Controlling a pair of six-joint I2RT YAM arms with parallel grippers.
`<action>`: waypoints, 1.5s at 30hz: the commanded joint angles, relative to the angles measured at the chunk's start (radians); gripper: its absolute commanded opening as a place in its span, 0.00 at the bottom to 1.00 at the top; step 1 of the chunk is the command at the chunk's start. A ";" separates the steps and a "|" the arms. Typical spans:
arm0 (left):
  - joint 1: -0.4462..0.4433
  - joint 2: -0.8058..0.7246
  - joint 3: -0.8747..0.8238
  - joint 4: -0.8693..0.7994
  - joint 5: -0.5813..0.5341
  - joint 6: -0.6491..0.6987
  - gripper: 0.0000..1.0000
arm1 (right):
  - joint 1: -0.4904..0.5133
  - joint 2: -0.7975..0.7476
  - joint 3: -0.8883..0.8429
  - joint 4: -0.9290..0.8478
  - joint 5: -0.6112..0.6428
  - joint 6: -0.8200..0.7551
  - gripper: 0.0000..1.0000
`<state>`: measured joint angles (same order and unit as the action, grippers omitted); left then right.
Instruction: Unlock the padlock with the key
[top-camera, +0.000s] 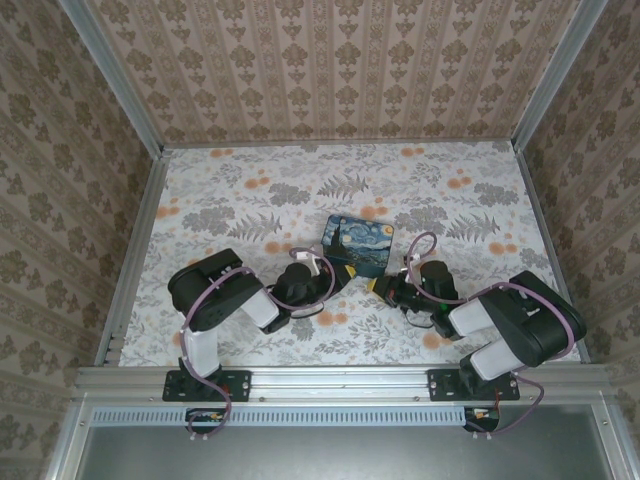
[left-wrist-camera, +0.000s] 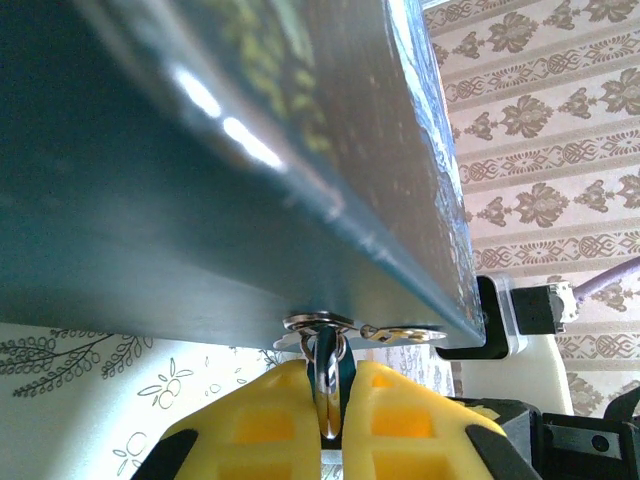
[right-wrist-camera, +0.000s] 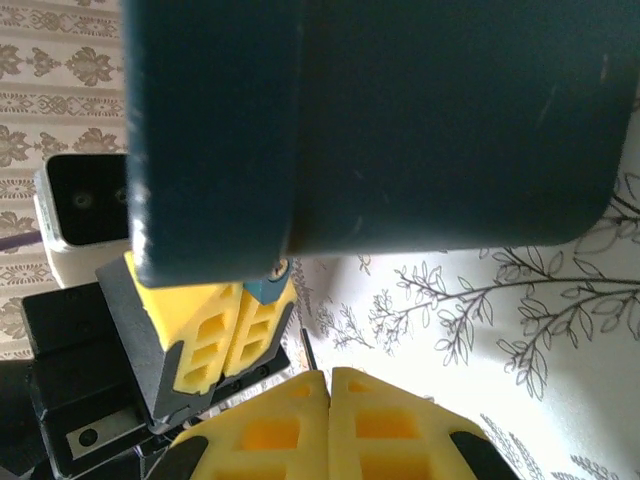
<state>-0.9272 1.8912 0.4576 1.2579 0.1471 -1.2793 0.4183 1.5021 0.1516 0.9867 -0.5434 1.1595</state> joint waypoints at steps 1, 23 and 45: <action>0.005 -0.015 0.012 0.041 0.039 -0.026 0.00 | 0.007 0.014 0.023 0.032 0.032 0.013 0.00; 0.006 -0.003 0.020 0.041 0.046 -0.029 0.00 | 0.007 0.119 0.052 0.120 0.039 0.051 0.00; 0.001 0.017 0.027 0.038 0.042 -0.026 0.00 | 0.007 0.105 0.082 0.104 0.036 0.063 0.00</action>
<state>-0.9268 1.8919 0.4644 1.2625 0.1799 -1.2995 0.4183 1.6123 0.2108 1.0668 -0.5217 1.2121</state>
